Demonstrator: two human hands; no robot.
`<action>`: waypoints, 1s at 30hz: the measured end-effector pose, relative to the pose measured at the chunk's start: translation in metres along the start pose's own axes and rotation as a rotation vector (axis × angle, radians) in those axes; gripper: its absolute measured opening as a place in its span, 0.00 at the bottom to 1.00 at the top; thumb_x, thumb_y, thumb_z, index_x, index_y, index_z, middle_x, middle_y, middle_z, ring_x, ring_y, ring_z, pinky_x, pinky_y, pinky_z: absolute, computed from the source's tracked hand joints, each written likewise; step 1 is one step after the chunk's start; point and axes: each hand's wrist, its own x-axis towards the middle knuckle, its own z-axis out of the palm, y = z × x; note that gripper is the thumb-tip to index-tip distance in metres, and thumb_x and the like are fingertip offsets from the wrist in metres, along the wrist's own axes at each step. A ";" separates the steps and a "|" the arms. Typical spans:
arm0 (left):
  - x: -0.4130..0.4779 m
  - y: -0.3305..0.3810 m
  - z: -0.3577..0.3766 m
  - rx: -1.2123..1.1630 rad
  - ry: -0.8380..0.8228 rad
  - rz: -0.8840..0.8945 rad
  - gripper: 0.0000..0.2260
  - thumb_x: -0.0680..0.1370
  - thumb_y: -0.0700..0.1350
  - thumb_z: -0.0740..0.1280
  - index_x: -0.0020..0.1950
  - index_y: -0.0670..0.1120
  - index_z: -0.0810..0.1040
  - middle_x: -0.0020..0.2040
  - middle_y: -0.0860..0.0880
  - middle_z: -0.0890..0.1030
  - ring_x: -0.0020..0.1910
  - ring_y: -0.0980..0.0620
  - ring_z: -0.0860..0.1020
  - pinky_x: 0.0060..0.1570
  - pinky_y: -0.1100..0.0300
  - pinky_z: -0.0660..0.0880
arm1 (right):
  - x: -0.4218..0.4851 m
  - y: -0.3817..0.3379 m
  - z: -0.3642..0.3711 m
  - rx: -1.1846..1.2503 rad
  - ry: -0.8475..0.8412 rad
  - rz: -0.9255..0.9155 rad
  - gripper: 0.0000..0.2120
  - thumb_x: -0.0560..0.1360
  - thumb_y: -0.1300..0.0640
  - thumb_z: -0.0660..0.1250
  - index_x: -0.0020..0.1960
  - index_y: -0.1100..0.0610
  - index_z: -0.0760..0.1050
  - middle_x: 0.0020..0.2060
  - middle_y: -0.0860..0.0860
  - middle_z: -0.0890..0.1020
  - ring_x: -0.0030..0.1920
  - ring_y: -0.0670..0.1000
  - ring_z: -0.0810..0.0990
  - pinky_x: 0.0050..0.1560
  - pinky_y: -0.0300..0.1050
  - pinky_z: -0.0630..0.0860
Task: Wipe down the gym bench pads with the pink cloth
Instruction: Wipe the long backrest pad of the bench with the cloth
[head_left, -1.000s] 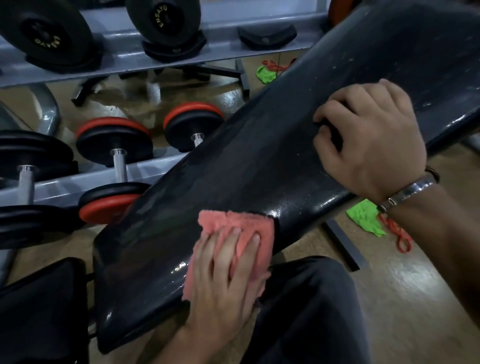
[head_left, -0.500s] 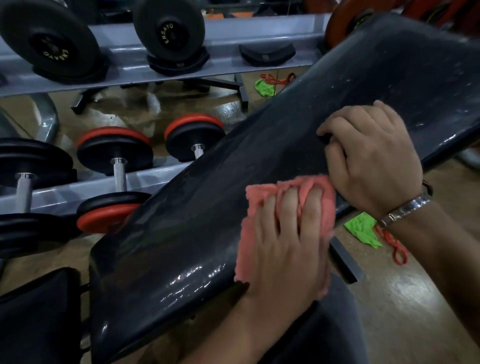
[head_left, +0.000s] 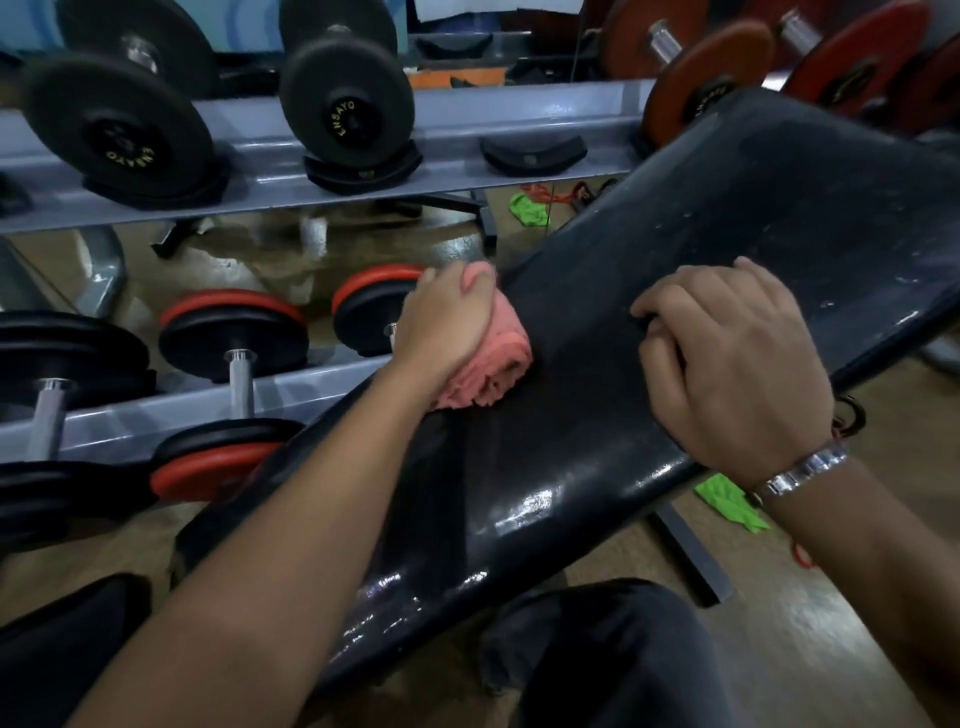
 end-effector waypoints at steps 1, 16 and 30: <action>-0.010 0.002 0.004 0.009 0.024 0.101 0.22 0.84 0.58 0.55 0.75 0.57 0.74 0.73 0.49 0.73 0.73 0.46 0.71 0.72 0.45 0.68 | 0.000 0.000 0.000 -0.002 0.001 0.001 0.13 0.80 0.55 0.58 0.55 0.58 0.80 0.52 0.55 0.83 0.58 0.60 0.80 0.75 0.61 0.66; -0.059 0.017 0.020 0.113 0.151 0.351 0.24 0.84 0.55 0.56 0.78 0.48 0.67 0.72 0.44 0.71 0.67 0.42 0.70 0.69 0.47 0.66 | -0.002 0.000 0.003 -0.007 0.021 -0.008 0.13 0.80 0.55 0.59 0.54 0.57 0.81 0.53 0.54 0.84 0.61 0.60 0.81 0.75 0.61 0.66; -0.066 0.014 0.020 0.052 0.194 0.356 0.22 0.82 0.56 0.60 0.76 0.55 0.71 0.69 0.52 0.72 0.66 0.49 0.69 0.62 0.55 0.61 | -0.002 0.000 0.004 -0.001 0.030 -0.001 0.12 0.79 0.55 0.60 0.52 0.58 0.81 0.52 0.55 0.84 0.60 0.60 0.81 0.75 0.62 0.66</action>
